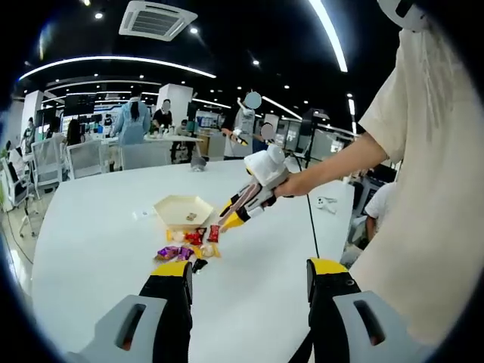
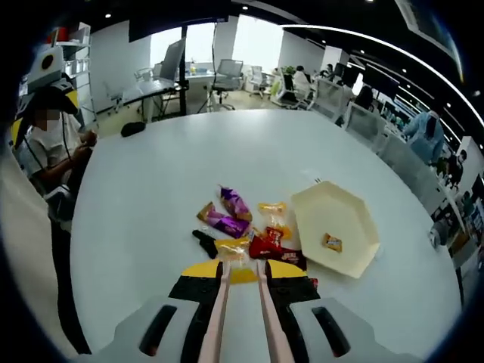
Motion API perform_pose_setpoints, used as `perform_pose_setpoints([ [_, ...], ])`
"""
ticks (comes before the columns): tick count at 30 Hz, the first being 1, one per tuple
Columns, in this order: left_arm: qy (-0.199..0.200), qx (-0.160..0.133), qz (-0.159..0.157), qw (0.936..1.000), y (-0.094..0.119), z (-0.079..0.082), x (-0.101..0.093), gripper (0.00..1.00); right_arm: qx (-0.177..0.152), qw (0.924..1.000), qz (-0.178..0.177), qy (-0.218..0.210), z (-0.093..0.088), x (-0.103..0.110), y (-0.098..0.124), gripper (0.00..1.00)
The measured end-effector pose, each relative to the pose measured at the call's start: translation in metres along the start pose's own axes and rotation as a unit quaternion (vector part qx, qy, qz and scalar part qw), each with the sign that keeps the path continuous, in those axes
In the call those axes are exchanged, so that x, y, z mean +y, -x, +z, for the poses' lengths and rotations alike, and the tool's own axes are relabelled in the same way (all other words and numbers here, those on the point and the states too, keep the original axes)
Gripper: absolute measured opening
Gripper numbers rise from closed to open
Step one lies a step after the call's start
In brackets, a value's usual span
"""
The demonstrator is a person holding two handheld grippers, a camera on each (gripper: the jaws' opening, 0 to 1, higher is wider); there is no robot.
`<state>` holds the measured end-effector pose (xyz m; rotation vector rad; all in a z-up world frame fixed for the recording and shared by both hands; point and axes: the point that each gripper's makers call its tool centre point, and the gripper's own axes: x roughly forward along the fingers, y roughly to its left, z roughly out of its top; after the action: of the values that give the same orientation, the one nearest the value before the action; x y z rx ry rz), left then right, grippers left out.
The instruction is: Place the target food into the container with the food tongs after gripping and lifting it, then release it inside without dropping or visibly crushing the food.
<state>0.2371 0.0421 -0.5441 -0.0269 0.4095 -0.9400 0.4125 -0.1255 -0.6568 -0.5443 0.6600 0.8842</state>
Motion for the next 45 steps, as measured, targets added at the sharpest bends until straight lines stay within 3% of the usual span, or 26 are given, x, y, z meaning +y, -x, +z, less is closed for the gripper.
perform_pose_setpoints([
  [4, 0.013, -0.016, -0.008, 0.9998, 0.014, -0.001, 0.003, 0.6, 0.008, 0.9999, -0.013, 0.001, 0.003, 0.006, 0.008, 0.21],
  [10, 0.009, -0.01, -0.014, 0.9998, 0.014, -0.004, 0.003, 0.6, 0.013, 0.9997, -0.008, 0.018, 0.007, 0.006, 0.007, 0.21],
  [22, 0.021, -0.016, 0.015, 0.9995, -0.013, 0.008, -0.001, 0.6, 0.015, 0.9982, 0.021, 0.054, 0.003, -0.027, 0.0, 0.21],
  [28, 0.03, -0.011, 0.03, 0.999, -0.029, 0.01, -0.003, 0.6, 0.026, 0.9953, 0.052, 0.077, -0.008, -0.032, -0.006, 0.22],
  [35, 0.038, -0.008, 0.048, 0.9981, -0.034, 0.011, -0.004, 0.6, 0.022, 0.9929, 0.087, 0.079, -0.006, -0.011, -0.028, 0.22],
  [45, 0.046, -0.005, 0.066, 0.9967, -0.029, 0.008, 0.0, 0.6, 0.032, 0.9914, 0.108, 0.066, -0.016, 0.008, -0.055, 0.23],
])
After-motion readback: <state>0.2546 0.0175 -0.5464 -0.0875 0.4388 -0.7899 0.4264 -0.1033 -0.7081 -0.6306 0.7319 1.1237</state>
